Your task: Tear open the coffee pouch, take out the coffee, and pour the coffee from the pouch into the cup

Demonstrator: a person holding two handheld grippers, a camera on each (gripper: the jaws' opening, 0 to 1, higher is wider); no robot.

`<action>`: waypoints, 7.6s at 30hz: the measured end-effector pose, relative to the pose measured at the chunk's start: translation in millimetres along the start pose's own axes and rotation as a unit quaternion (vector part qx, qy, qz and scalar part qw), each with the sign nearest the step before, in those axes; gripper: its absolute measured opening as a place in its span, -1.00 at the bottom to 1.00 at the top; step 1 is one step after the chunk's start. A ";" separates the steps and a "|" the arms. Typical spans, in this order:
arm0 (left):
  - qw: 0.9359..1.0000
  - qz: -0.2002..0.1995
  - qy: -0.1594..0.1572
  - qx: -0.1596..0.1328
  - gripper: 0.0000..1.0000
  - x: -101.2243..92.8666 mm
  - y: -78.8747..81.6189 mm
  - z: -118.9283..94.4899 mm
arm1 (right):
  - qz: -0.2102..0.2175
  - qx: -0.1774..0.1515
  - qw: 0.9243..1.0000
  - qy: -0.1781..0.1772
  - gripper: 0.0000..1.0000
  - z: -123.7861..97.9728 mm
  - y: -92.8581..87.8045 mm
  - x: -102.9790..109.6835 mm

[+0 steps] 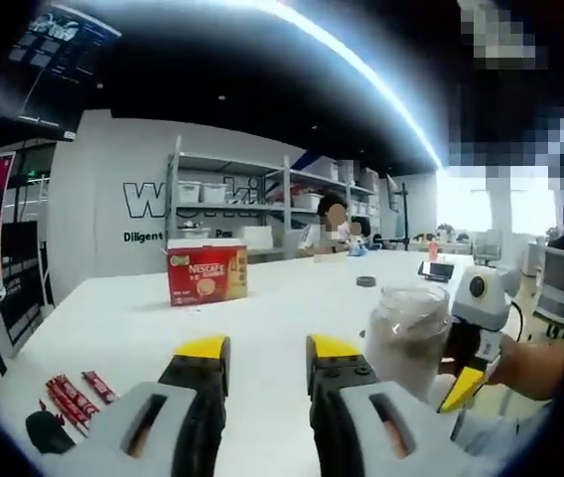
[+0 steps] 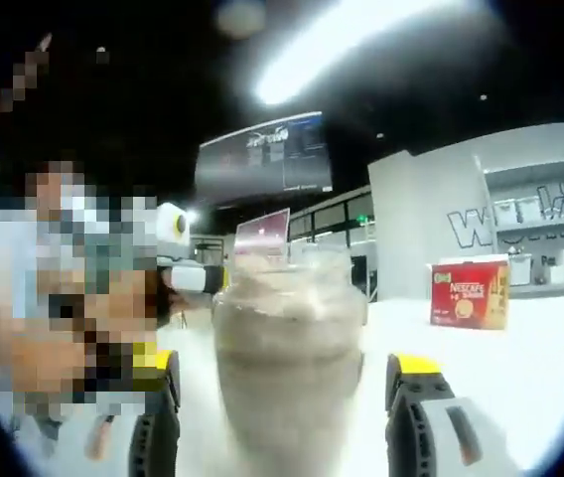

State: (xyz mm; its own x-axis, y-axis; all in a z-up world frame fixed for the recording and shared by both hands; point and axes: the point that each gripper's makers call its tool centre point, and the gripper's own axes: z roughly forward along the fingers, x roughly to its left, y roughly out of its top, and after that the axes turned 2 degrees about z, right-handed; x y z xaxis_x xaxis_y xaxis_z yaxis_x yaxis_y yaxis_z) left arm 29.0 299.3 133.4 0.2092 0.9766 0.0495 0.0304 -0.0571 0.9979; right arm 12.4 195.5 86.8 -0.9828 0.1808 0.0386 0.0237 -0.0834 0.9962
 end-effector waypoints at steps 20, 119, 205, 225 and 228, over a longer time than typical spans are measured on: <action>1.000 0.002 -0.014 -0.024 -0.37 -11.8 16.5 -7.1 | 0.035 0.037 0.999 -0.009 0.14 3.5 16.9 -6.5; 0.998 0.020 -0.043 -0.048 -0.46 -37.8 31.3 -10.1 | -0.017 0.056 0.996 -0.064 0.12 -16.8 11.8 -21.0; 0.997 0.026 -0.053 -0.043 -0.47 -45.4 30.0 -7.7 | -0.012 0.073 0.923 -0.378 0.10 -251.4 36.9 -328.0; 0.997 0.029 -0.059 -0.039 -0.47 -52.6 25.8 -3.7 | -0.011 0.073 0.895 -0.441 0.10 -308.6 43.1 -400.4; 0.997 0.029 -0.061 -0.038 -0.47 -54.1 25.0 -2.9 | -0.011 0.071 0.889 -0.452 0.10 -316.0 44.3 -415.2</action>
State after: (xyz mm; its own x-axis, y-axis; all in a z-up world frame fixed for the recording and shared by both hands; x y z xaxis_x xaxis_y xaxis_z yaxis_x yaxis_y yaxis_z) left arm 15.6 245.6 155.7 0.3258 0.9395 0.1061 -0.0587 -0.0918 0.9940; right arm 363.5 -193.0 90.4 -0.4359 0.9000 0.0017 0.0933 0.0433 0.9947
